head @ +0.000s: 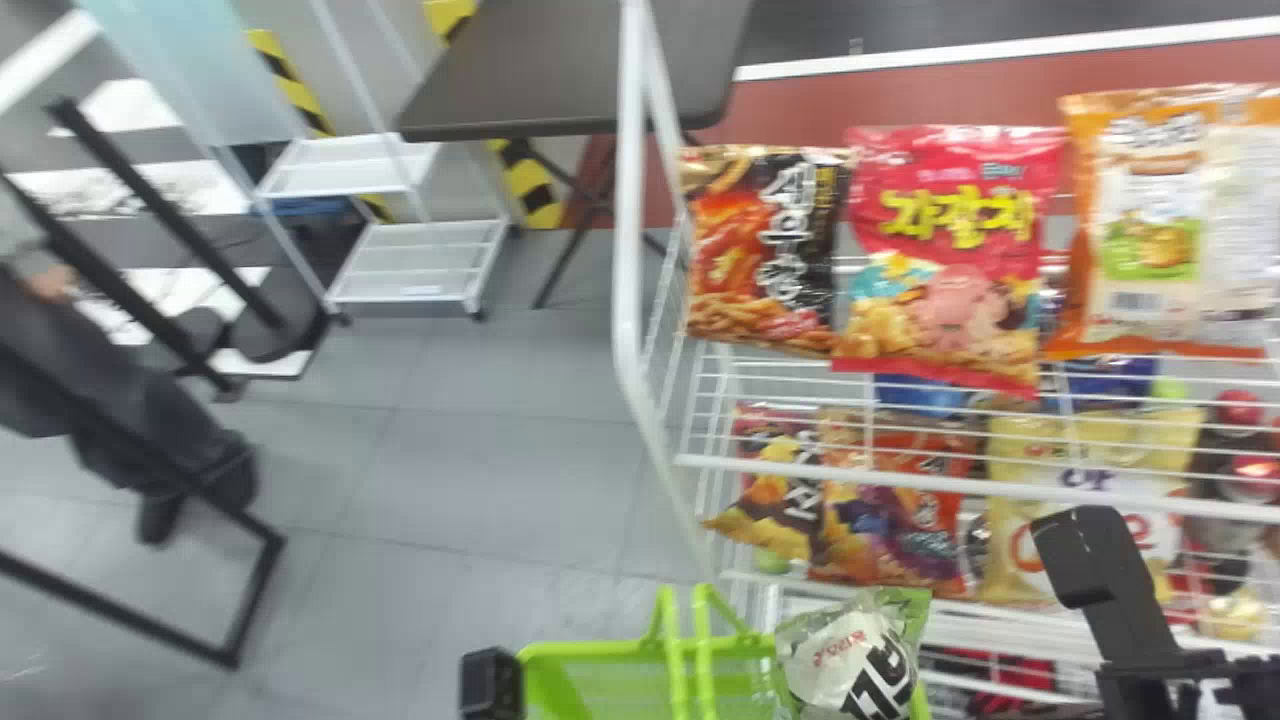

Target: Hold basket handle with left hand then pick Gkobukchip with right hand and place into basket

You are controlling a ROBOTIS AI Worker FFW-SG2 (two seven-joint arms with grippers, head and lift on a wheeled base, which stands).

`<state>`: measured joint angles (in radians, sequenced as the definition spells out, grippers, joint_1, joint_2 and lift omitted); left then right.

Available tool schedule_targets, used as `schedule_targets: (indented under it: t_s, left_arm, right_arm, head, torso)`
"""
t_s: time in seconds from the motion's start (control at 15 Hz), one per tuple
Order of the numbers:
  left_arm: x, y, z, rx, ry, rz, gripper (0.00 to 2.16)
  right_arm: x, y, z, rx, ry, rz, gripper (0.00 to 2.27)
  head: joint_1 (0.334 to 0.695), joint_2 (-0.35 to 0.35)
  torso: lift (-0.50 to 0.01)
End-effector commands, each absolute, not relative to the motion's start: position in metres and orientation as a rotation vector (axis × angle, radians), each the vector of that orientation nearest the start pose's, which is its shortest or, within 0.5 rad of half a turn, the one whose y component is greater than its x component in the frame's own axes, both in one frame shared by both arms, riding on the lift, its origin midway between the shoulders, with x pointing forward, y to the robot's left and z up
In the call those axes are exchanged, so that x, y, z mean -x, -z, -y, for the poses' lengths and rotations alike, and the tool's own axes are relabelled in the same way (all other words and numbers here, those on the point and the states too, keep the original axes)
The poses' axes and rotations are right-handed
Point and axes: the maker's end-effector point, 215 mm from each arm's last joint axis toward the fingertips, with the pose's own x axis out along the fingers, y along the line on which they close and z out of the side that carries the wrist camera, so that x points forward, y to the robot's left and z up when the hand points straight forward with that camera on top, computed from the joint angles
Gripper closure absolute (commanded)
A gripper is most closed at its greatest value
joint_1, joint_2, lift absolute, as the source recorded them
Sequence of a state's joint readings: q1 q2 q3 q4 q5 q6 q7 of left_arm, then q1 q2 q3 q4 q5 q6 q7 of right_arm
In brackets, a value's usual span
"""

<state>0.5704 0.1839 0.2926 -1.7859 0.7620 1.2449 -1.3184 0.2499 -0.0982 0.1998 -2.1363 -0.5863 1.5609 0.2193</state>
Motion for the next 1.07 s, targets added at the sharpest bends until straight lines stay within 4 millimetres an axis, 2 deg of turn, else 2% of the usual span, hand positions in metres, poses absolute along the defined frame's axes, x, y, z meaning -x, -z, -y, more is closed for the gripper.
schedule_targets:
  t_s: [0.0,0.07,0.13,0.2,0.27,0.33,0.53,0.73,0.87,1.0]
  left_arm:
    - [-0.191,0.420,-0.135,1.462,1.054,-0.801,2.16]
    - [-0.191,0.419,-0.135,1.465,1.055,-0.799,2.16]
    - [-0.191,0.418,-0.135,1.466,1.057,-0.796,2.16]
    - [-0.191,0.417,-0.135,1.476,1.058,-0.796,2.16]
    - [-0.191,0.416,-0.135,1.475,1.060,-0.794,2.16]
    - [-0.191,0.416,-0.135,1.475,1.060,-0.794,2.16]
    - [-0.191,0.416,-0.137,1.478,1.057,-0.792,2.16]
    - [-0.191,0.417,-0.137,1.479,1.056,-0.792,2.16]
    - [-0.191,0.417,-0.136,1.479,1.056,-0.794,2.16]
    - [-0.190,0.418,-0.136,1.479,1.054,-0.798,2.16]
  right_arm:
    - [-0.209,0.502,-0.031,-0.357,-0.891,-1.346,2.23]
    - [-0.202,0.506,-0.034,-0.361,-0.901,-1.367,2.22]
    - [-0.196,0.509,-0.037,-0.365,-0.911,-1.381,2.05]
    - [-0.193,0.511,-0.038,-0.363,-0.914,-1.389,1.52]
    - [-0.194,0.511,-0.037,-0.358,-0.911,-1.388,0.35]
    - [-0.196,0.509,-0.038,-0.369,-0.920,-1.374,0.00]
    - [-0.214,0.489,-0.033,-0.391,-0.914,-1.281,0.06]
    - [-0.240,0.459,-0.014,-0.429,-0.887,-1.138,0.05]
    - [-0.285,0.440,0.009,-0.397,-0.802,-0.923,0.05]
    - [-0.340,0.411,0.042,-0.305,-0.689,-0.652,0.05]
  head:
    - [0.695,0.350]
    - [0.695,0.350]
    - [0.695,0.350]
    - [0.695,0.350]
    - [0.695,0.350]
    - [0.695,0.350]
    - [0.695,0.350]
    - [0.695,0.350]
    - [0.695,0.350]
    - [0.695,0.350]
  torso:
    - [0.000]
    - [0.000]
    - [0.000]
    - [0.000]
    - [0.000]
    - [0.000]
    - [0.000]
    - [0.000]
    - [0.000]
    - [0.000]
